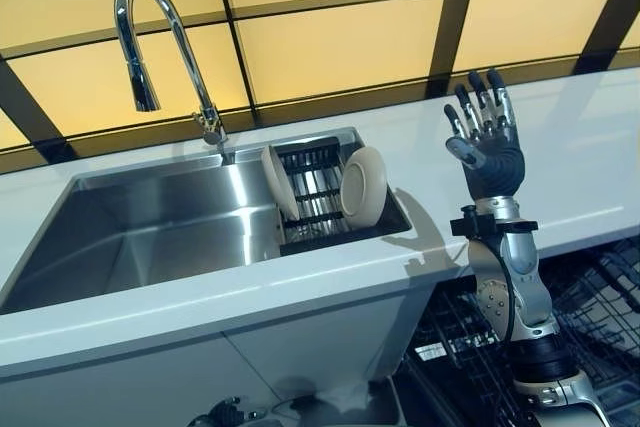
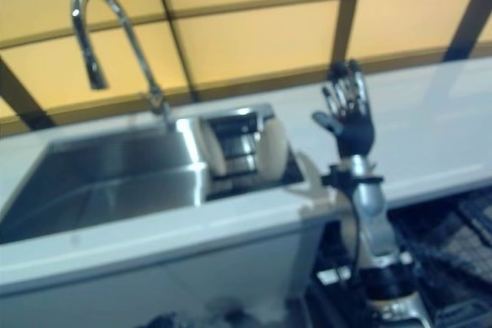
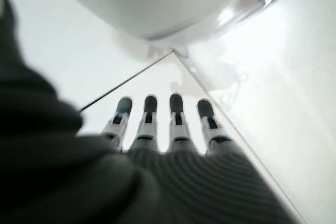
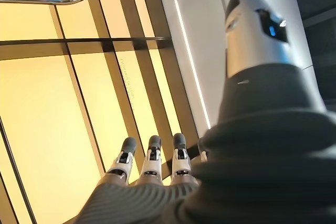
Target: Take plates into dishwasher
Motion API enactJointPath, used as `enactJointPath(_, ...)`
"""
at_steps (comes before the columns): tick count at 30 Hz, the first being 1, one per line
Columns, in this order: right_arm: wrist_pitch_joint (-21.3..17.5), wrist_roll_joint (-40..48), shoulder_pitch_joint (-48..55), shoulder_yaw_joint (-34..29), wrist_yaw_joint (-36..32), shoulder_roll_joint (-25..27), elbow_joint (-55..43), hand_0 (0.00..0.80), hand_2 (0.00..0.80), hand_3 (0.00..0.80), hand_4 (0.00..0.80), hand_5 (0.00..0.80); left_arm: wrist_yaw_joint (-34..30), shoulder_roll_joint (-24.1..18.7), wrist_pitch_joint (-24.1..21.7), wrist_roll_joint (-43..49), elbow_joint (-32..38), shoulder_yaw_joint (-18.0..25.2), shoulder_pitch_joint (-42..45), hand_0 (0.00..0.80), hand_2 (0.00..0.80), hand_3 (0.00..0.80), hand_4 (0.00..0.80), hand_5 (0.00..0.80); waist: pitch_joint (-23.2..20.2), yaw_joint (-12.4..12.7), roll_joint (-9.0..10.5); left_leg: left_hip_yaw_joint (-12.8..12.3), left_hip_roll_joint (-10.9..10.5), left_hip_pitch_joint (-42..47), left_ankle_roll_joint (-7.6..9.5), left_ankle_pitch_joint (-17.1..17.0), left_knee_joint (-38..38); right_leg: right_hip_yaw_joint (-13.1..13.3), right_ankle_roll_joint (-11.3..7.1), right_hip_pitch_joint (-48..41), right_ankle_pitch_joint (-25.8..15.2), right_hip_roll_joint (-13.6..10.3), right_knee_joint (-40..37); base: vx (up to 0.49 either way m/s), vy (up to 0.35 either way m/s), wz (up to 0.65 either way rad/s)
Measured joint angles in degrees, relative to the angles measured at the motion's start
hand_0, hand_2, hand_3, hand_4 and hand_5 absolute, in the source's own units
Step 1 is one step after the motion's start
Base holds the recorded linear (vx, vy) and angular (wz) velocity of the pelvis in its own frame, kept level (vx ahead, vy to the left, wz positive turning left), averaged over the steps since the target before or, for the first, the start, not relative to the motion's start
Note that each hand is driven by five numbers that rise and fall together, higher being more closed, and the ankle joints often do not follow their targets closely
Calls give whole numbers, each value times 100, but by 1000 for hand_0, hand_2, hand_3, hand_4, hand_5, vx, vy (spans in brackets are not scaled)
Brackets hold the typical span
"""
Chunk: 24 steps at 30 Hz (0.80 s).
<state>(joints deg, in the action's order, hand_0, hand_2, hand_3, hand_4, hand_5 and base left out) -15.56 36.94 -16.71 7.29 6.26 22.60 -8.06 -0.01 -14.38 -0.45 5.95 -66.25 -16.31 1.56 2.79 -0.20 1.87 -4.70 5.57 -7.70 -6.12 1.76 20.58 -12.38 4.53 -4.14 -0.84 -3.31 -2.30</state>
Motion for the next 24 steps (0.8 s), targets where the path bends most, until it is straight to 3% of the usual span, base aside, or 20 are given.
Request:
enactJointPath(1,0,-56,-1,26,69,0,1,0,0,0,0,0,-3,1,20,1,-21,-23,-10,0,0,0,0,0,8,-12,-20,16,-4,34,124,-105,-584,17,-45,-53,17,28,-17,195,99,-8)
enactJointPath(3,1,-111,0,24,181,12,3,0,0,0,0,0,-11,14,59,1,-33,-89,-32,0,0,0,0,0,36,-27,-87,21,-92,208,165,-339,-1387,77,-137,-86,42,47,-11,225,102,-15)
enactJointPath(5,2,-150,-2,15,271,97,9,0,0,0,0,0,-19,122,131,-3,-39,-99,-18,0,0,0,0,0,112,-18,-319,163,-125,518,143,-562,-2210,273,-345,-154,136,137,-5,351,162,-42)
enactJointPath(6,3,-154,-9,9,300,121,38,0,0,0,0,0,-11,216,135,-16,-43,-99,1,0,0,0,0,0,151,-16,-499,297,-86,682,146,-839,-2401,479,-422,-147,179,212,31,303,170,-74)
enactJointPath(8,73,-156,-2,76,304,29,146,0,0,0,0,0,9,167,123,-60,-1,-93,27,0,0,0,0,0,164,115,-451,140,-252,720,331,-741,-2305,906,-510,-31,241,110,197,243,200,-70)
enactJointPath(10,127,-198,-19,71,319,45,163,0,0,0,0,0,-41,138,129,-165,-124,-84,6,0,0,0,0,0,211,122,-313,-11,-408,827,441,-727,-2304,1097,-644,-26,311,-65,253,200,254,-28)
enactJointPath(12,203,-202,-38,50,358,62,174,0,0,0,0,0,-30,135,109,-233,-232,-94,42,0,0,0,0,0,251,138,-273,4,-485,916,483,-680,-2299,1197,-748,-128,309,-148,155,179,289,-15)
enactJointPath(16,317,-200,-51,-92,421,117,212,0,0,0,0,0,-50,162,114,-271,-321,-99,66,0,0,0,0,0,284,252,-284,33,-545,1026,504,-528,-2288,1285,-831,-378,147,-200,-187,155,282,-13)
enactJointPath(24,352,-207,-42,-670,737,303,233,0,0,0,0,0,-96,77,151,-228,-317,-278,29,0,0,0,0,0,338,255,-152,8,-639,1005,599,-508,-2429,1306,-924,-177,193,-277,-14,111,233,-3)
